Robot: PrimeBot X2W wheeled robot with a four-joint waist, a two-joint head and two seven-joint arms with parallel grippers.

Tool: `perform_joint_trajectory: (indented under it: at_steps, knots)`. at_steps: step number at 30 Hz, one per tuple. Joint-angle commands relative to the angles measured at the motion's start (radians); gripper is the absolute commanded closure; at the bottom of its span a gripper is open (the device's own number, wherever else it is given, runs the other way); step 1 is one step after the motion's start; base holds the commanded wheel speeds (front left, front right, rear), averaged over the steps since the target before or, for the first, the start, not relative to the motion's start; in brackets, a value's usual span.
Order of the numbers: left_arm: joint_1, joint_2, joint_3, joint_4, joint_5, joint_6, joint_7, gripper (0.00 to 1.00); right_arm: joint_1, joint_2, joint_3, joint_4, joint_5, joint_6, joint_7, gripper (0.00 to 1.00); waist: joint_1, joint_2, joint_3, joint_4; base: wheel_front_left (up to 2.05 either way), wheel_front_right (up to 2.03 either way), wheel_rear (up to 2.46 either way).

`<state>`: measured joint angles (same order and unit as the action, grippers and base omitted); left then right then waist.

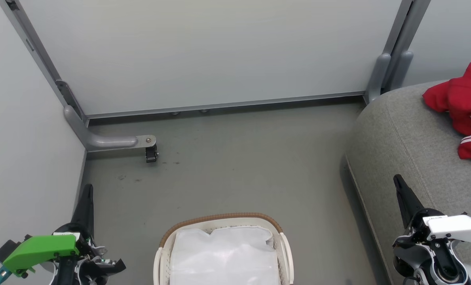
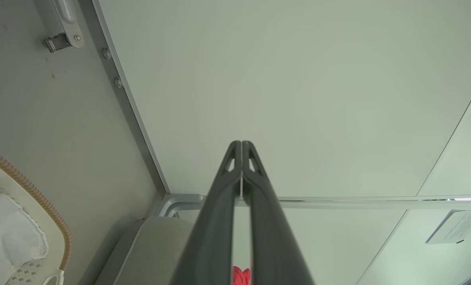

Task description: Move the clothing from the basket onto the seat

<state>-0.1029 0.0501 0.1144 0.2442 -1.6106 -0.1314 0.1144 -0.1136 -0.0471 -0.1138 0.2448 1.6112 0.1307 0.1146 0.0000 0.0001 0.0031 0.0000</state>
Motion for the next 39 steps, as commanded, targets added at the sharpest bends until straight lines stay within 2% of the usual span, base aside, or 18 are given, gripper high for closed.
perform_joint_trajectory:
  at_steps: [1,39]
  knots:
    - [-0.011,0.000,0.003,-0.001,-0.003,0.001,0.004,1.00,0.011,-0.006,-0.002,-0.003,0.004,0.000,0.003,1.00,0.0000,-0.0001,0.000,0.000,0.00,0.00,0.00]
    - [-0.011,0.000,0.003,-0.001,-0.003,0.001,0.004,1.00,0.011,-0.006,-0.002,-0.003,0.004,0.000,0.003,1.00,0.0000,-0.0001,0.000,0.000,0.00,0.00,0.00]
